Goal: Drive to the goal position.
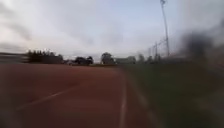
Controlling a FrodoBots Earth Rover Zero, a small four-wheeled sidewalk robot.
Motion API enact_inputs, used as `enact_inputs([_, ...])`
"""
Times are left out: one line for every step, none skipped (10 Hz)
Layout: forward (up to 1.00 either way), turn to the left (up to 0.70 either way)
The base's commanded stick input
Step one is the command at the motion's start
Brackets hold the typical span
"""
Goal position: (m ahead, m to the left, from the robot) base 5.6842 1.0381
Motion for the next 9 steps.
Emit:
enact_inputs([0.7,0.35])
enact_inputs([0.7,0.35])
enact_inputs([0.7,0.24])
enact_inputs([0.7,0.06])
enact_inputs([0.7,0.0])
enact_inputs([0.7,0.0])
enact_inputs([0.7,0.0])
enact_inputs([0.7,0.0])
enact_inputs([0.7,0.0])
